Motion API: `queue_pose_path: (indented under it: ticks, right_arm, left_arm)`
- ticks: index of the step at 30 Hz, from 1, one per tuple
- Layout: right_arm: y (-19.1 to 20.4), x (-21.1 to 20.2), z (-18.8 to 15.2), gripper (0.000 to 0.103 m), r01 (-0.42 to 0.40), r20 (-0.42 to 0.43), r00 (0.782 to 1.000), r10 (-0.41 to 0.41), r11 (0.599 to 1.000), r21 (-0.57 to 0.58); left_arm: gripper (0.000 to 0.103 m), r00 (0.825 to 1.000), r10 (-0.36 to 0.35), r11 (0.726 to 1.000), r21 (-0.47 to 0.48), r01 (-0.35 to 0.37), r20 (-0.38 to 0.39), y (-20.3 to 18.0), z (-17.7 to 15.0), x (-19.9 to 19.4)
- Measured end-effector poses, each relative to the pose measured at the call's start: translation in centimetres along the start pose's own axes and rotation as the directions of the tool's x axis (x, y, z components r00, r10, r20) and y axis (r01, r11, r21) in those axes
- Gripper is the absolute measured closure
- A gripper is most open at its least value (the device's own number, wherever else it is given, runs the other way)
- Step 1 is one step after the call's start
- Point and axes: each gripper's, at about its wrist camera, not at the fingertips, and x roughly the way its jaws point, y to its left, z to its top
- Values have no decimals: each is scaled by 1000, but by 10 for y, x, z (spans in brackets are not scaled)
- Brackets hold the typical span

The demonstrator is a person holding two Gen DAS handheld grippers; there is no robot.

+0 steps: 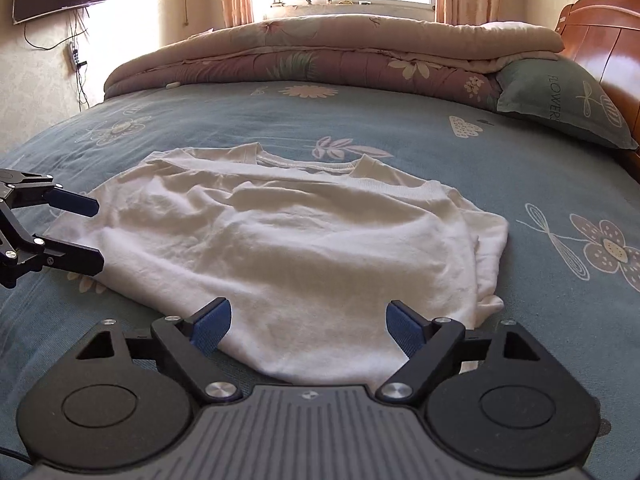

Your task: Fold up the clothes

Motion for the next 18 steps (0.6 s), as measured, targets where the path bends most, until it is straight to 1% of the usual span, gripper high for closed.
queue_pose_path:
  ticks: [1,2,5,7,9,11,13,15,17,18]
  right_arm:
    - [3,1,4,15,-5,8,1000,5,1000,4]
    - [4,0,6,15,-2,12,1000,2,1000,10]
    - [5,-2,2,14,16,6,1000,-16,1000,14]
    - [-1,-3,-6,14,27,-20,999,-27,999,18]
    - [-9,-4,-14,14,38,-55,998,-37,999,28]
    - [-16,-7,-20,14,43,-73,997,-40,998,41]
    - [-18,-9,-18,14,41,-59,998,-38,998,53]
    - [-17,-9,-12,13,44,-38,998,-42,997,69]
    - [-15,-9,-11,11,39,-33,999,-36,996,80]
    - [-14,-9,-10,11,36,-30,999,-33,996,86]
  left_arm:
    - [1,999,-47,999,-24,47,11,-4,1,5]
    - [1,997,-74,996,-48,74,-2,-7,0,12]
    - [1,985,-156,982,-121,147,-69,-12,-10,31]
    - [1,983,-161,982,-118,151,-86,-16,-19,34]
    - [1,980,-165,983,-102,154,-110,-20,-18,28]
    - [1,982,-170,982,-92,163,-79,-22,-13,19]
    - [1,983,-175,982,-77,171,-47,-25,-7,17]
    - [1,978,-204,975,-104,199,-44,-28,-3,23]
    - [1,965,-253,961,-139,241,-73,-33,-6,37]
    - [1,960,-262,957,-153,246,-100,-34,-10,45]
